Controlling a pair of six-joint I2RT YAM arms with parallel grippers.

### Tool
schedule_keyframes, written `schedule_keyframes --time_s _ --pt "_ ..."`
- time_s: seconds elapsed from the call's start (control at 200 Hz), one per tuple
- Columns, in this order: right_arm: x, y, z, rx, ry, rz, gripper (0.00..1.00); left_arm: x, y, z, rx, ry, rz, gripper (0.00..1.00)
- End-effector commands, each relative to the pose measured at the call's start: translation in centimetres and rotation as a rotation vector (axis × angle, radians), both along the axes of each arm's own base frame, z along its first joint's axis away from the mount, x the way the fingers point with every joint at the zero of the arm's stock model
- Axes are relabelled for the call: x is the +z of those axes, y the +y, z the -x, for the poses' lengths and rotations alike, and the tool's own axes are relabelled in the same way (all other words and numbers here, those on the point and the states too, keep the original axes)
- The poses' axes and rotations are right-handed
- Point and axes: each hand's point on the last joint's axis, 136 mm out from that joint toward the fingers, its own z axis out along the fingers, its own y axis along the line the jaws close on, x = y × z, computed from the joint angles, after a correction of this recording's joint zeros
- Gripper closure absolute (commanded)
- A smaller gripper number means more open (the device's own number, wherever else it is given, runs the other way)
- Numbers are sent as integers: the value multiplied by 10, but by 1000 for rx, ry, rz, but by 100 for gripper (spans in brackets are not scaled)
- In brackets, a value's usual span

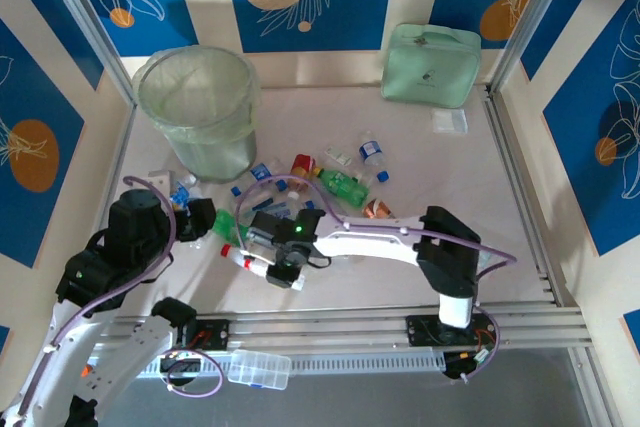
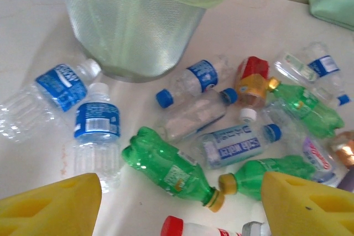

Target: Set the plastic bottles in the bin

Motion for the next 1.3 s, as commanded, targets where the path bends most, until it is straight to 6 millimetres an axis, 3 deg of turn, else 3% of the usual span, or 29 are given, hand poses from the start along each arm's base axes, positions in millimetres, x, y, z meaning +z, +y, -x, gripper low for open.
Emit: schedule_keyframes --time_s 0.0,0.215,0.4,0.555,0.795,1.015,1.11,1.295 --pt "26 3 -6 -25 7 -109 62 10 -28 0 -130 -23 82 24" --pt "62 -5 -17 -85 12 -242 63 24 -80 10 -397 -64 263 23" --pt "95 -13 -29 -153 63 -382 63 25 -103 14 -517 -107 373 21" --pt "119 -16 -35 -189 100 -485 63 26 -122 11 -590 -131 480 12" --pt "142 -22 -37 -211 140 -597 64 28 -138 -5 -616 -187 590 9" --pt "159 -28 -39 -223 181 -690 64 40 -157 -6 -706 -269 719 9" --pt "165 -30 -39 -221 198 -722 64 36 -166 -6 -738 -264 735 11" --pt "172 -38 -47 -265 164 -740 65 18 -154 -16 -623 -246 652 12"
